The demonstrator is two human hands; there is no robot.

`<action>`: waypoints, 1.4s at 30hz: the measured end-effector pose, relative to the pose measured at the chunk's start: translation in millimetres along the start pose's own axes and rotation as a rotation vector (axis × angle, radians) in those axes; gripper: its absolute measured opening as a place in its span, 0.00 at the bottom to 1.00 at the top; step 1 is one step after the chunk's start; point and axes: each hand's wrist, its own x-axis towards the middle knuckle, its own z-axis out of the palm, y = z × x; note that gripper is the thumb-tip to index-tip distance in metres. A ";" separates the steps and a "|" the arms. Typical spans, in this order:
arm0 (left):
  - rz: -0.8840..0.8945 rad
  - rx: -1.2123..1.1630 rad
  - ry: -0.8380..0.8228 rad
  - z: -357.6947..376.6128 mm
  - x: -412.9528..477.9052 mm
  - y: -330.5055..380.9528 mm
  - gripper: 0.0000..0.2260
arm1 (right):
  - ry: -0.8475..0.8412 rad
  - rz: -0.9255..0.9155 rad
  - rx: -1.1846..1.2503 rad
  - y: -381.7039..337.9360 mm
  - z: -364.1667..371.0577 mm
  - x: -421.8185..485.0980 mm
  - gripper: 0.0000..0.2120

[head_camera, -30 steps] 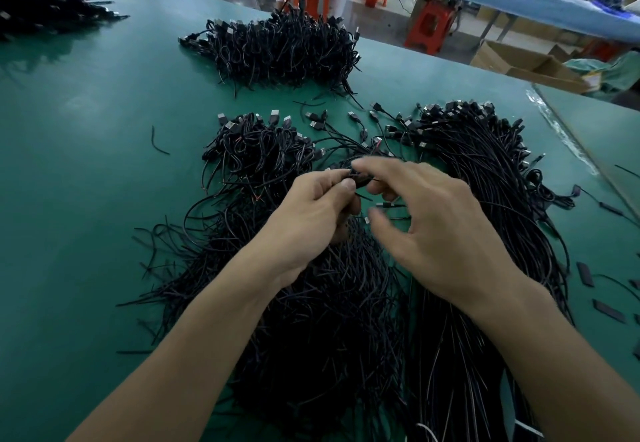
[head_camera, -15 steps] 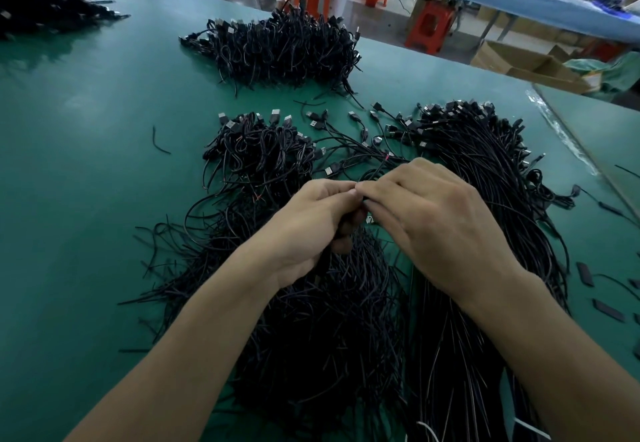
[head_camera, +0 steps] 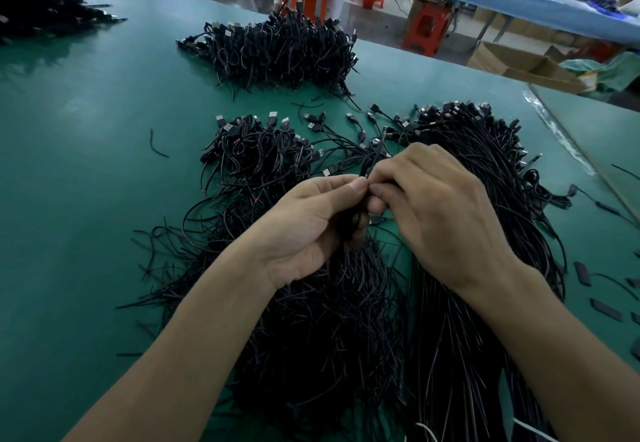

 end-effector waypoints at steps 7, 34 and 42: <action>0.292 0.791 0.267 -12.9 2.3 0.3 0.11 | 0.065 0.217 0.197 -3.8 12.7 -3.0 0.02; 0.753 0.945 0.287 -3.8 -1.2 -4.5 0.14 | 0.018 0.507 0.766 -0.1 16.7 2.8 0.06; 0.907 1.313 0.311 -7.3 4.4 -17.2 0.18 | 0.099 0.543 0.692 13.6 16.2 0.6 0.11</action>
